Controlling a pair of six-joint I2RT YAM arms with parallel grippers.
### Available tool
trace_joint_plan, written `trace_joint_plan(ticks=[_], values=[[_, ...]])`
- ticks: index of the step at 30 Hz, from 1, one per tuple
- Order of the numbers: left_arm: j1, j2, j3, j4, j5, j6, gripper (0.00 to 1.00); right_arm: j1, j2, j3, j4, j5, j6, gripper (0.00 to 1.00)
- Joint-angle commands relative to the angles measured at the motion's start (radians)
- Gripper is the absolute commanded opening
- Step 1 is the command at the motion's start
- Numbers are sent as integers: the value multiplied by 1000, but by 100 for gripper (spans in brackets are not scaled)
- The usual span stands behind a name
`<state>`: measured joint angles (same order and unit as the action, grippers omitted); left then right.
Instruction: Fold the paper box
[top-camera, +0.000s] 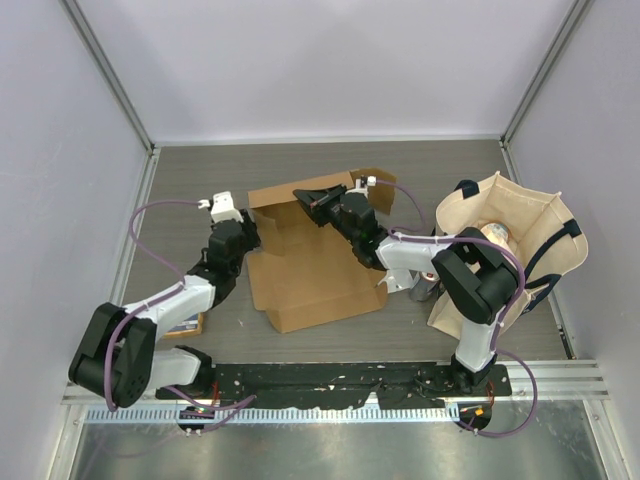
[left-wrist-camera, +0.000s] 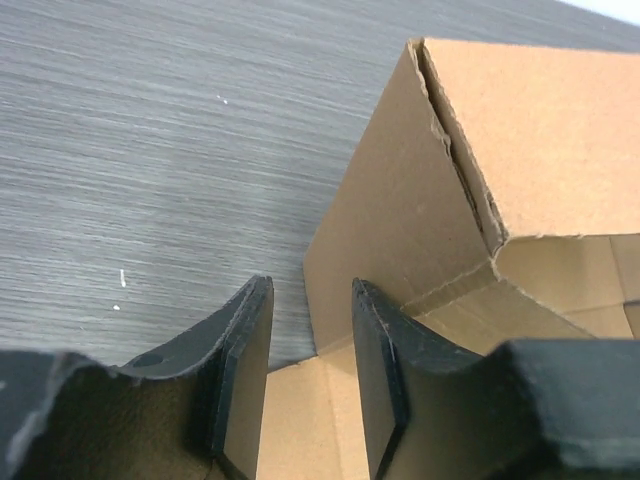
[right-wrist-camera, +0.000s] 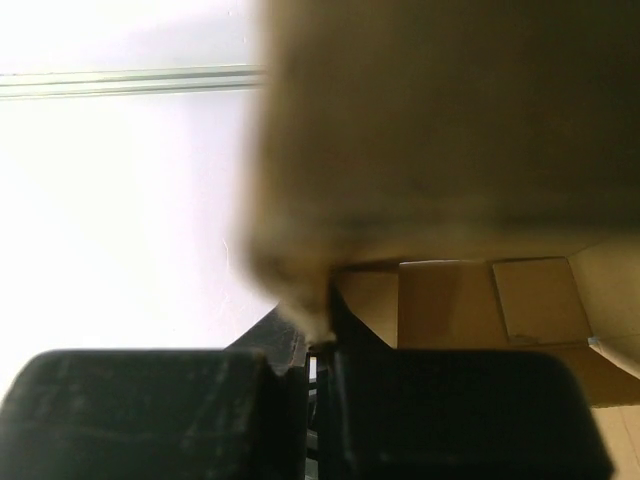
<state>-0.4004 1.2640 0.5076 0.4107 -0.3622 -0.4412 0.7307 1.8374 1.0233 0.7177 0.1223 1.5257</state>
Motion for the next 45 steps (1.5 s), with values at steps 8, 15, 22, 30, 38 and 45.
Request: trace_joint_plan(ticks=[8,15,22,30,38,45], values=[[-25,-155,-113,131,-92,-28,55,15,0,23,-38,-7,-12,2],[-25,-158,-123,131,-100,39,48,18,-1,-2,-47,-10,-93,2],[-23,-129,-113,157,-89,81,62,19,9,8,-83,-6,-119,2],[-25,-17,-41,214,-112,75,64,22,25,23,-69,-19,-93,2],[-28,28,-29,292,-97,74,72,29,26,44,-52,-35,-59,2],[-26,-118,-167,317,57,102,76,26,3,35,-49,-36,-75,2]])
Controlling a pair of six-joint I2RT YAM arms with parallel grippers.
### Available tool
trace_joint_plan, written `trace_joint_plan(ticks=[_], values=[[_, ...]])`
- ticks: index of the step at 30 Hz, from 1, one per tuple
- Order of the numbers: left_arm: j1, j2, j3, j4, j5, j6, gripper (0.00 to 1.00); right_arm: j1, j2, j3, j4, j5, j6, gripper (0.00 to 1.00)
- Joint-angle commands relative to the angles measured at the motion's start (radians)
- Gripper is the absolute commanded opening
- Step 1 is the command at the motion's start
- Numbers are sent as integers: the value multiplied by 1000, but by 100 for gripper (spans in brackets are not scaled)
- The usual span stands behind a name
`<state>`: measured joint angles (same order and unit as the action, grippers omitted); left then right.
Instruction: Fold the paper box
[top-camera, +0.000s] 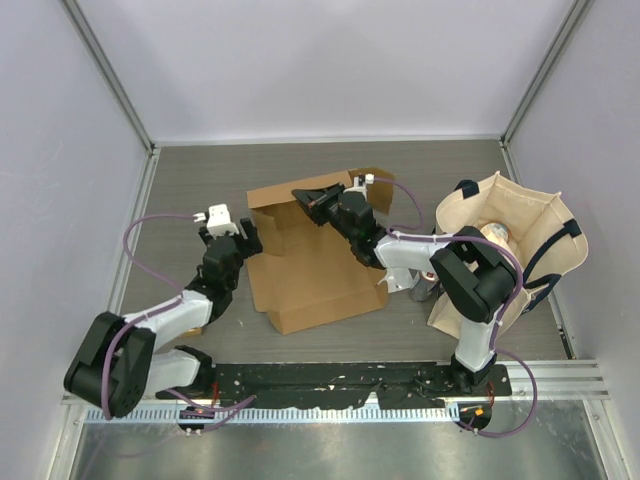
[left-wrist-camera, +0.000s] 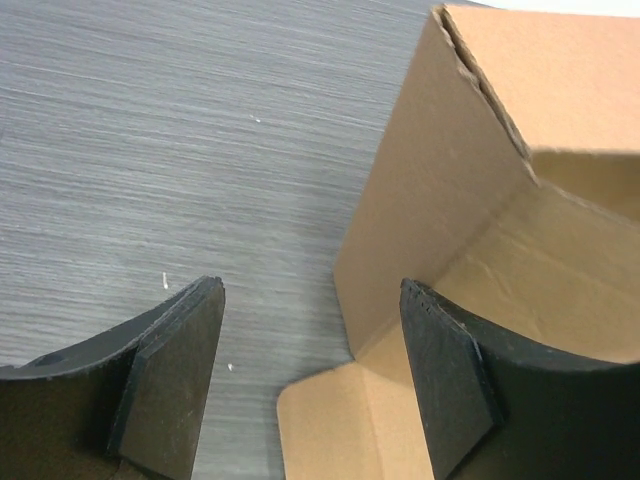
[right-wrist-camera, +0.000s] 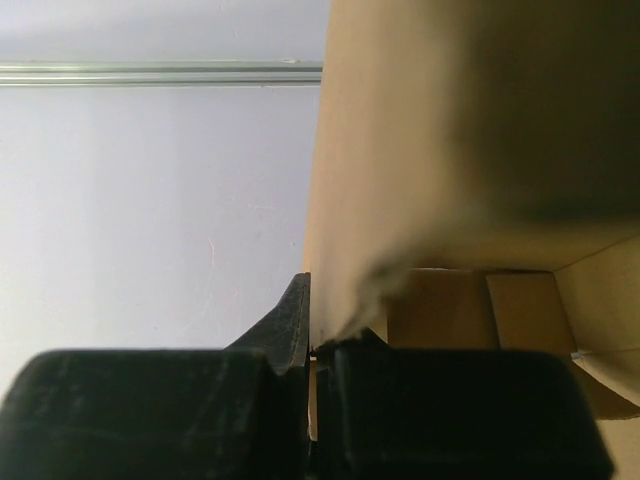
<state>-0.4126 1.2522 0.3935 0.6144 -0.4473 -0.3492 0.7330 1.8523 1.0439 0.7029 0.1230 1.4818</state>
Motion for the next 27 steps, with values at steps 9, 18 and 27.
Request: trace_joint_plan(ticks=[9,18,27], values=[[-12,-249,-102,-10,187,27,81,22,-4,10,-10,-48,-17,2],[-12,-57,47,25,133,46,82,23,-13,11,-10,-51,-5,2],[-60,99,113,87,-118,13,62,31,1,21,0,-52,40,2]])
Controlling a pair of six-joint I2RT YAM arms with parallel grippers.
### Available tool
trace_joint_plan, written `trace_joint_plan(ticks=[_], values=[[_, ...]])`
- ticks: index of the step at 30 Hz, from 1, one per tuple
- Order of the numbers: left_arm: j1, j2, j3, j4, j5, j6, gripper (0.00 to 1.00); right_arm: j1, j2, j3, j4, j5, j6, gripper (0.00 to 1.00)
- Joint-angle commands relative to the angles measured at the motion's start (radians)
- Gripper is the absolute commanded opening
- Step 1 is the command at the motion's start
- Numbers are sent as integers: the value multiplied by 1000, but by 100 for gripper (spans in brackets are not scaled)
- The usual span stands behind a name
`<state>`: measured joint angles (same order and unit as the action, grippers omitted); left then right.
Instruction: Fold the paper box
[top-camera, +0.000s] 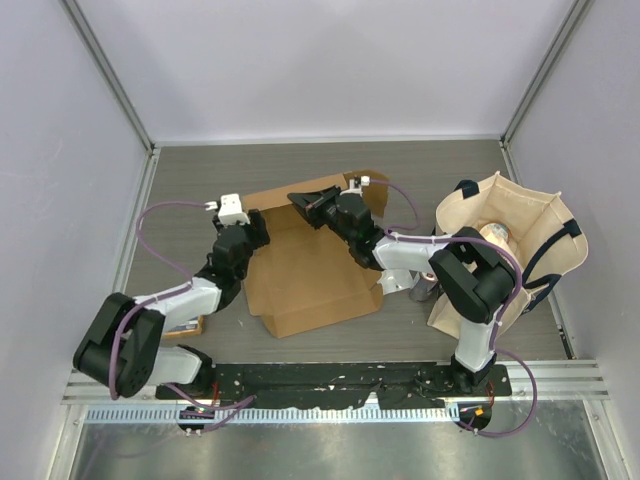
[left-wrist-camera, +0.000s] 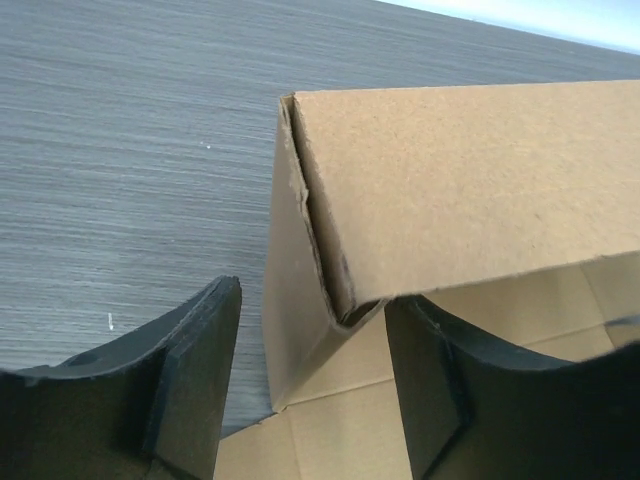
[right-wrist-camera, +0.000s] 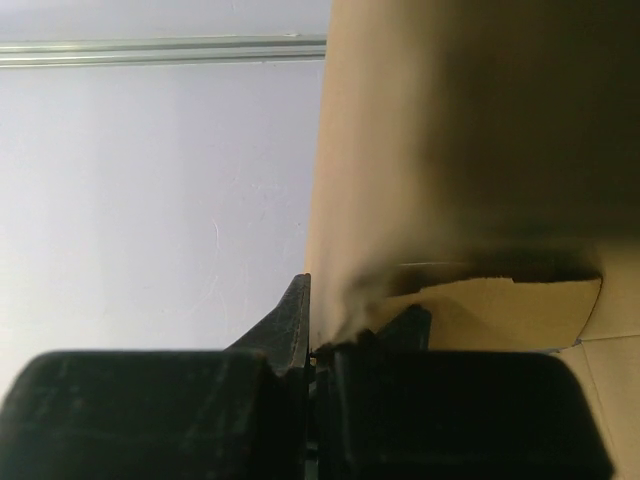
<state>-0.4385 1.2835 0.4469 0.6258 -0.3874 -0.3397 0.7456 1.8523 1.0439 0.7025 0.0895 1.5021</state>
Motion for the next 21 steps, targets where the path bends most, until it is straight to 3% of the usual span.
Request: trace_joint_plan(ticks=[1,2,11,13,16,17,18,21], values=[[-45,82,71,77,-211,10,58,20,4,25,0,-20,24,2],[-69,92,75,80,-294,13,50,20,5,25,-1,-22,30,2],[-124,233,111,132,-539,19,27,20,19,38,12,-20,92,2],[-134,276,151,126,-661,19,20,23,22,31,29,-22,115,2],[-143,321,296,-143,-821,-154,0,31,21,19,44,-13,135,2],[-140,336,337,-354,-849,-238,0,37,19,13,51,-5,150,2],[-140,347,364,-418,-860,-331,0,40,16,4,52,4,156,2],[-140,353,349,-376,-818,-343,0,49,12,4,45,7,159,2]])
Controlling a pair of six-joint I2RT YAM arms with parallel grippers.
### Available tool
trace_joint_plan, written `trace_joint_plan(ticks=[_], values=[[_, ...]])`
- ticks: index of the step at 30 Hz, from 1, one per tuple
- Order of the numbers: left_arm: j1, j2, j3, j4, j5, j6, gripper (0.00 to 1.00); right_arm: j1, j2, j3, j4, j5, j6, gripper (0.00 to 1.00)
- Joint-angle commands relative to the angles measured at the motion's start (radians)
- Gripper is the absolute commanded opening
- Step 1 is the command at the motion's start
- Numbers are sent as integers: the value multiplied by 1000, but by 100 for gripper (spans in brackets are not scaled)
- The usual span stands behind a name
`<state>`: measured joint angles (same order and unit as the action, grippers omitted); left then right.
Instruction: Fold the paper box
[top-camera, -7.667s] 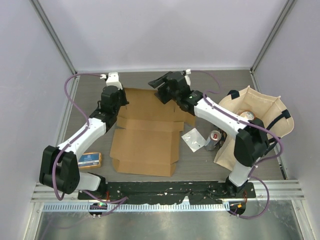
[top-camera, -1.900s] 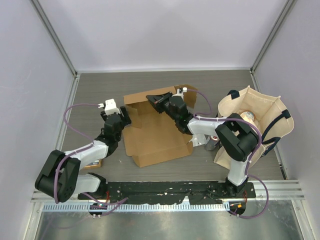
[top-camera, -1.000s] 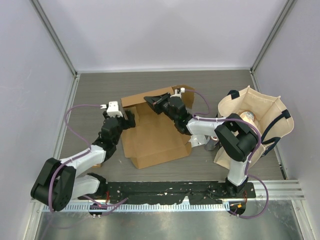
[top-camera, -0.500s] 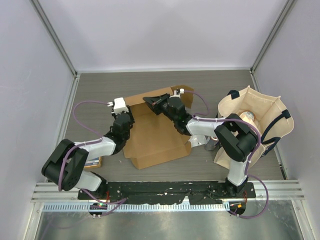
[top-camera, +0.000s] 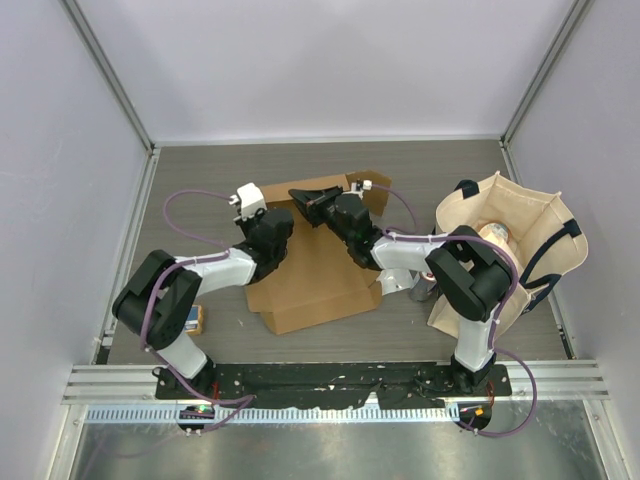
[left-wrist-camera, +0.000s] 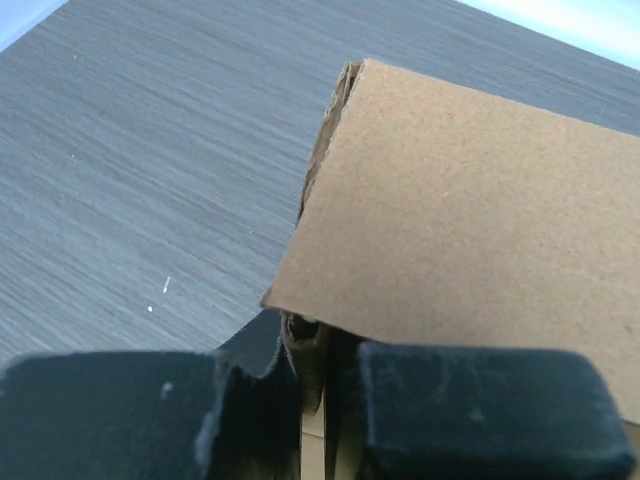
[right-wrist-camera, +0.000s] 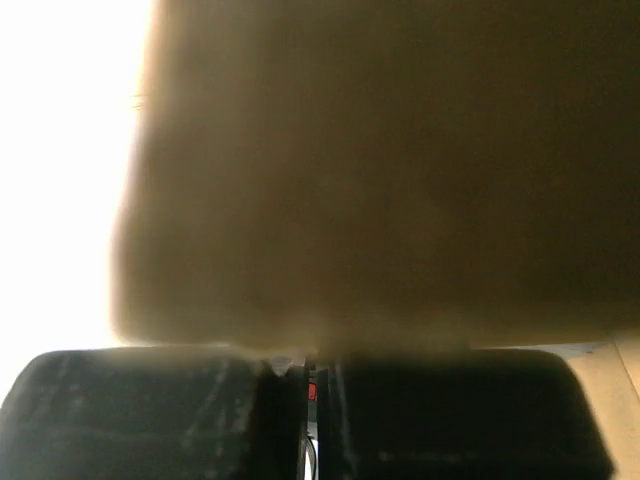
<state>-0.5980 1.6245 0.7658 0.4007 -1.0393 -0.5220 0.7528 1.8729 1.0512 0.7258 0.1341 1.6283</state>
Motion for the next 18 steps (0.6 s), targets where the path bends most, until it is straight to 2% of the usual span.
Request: trace_joint_plan(ticks=[1,6,7,8,10,11,12,14,16,18], values=[[20,9,-3,-126,-159,-159,0,42,-9,-6,23,-37,34,2],[20,-23,-23,-120,-121,-159,0,49,-11,-17,37,-25,42,2],[21,-38,-29,-117,-87,-156,0,49,-11,-14,35,-22,35,2],[32,-57,-42,-90,20,-129,0,49,-12,-11,31,-22,28,2],[35,-129,-88,-48,108,-110,12,46,-8,-3,32,-33,22,2],[35,-158,-112,-30,149,-96,30,45,-6,-2,35,-36,21,2],[37,-219,-161,-11,210,-92,39,45,-6,-3,35,-34,16,2],[40,-273,-203,32,245,-81,53,45,-9,-5,32,-25,8,2],[49,-323,-227,29,261,-75,60,46,-1,-3,41,-31,18,2],[52,-334,-235,32,275,-53,62,43,3,0,44,-33,21,2]])
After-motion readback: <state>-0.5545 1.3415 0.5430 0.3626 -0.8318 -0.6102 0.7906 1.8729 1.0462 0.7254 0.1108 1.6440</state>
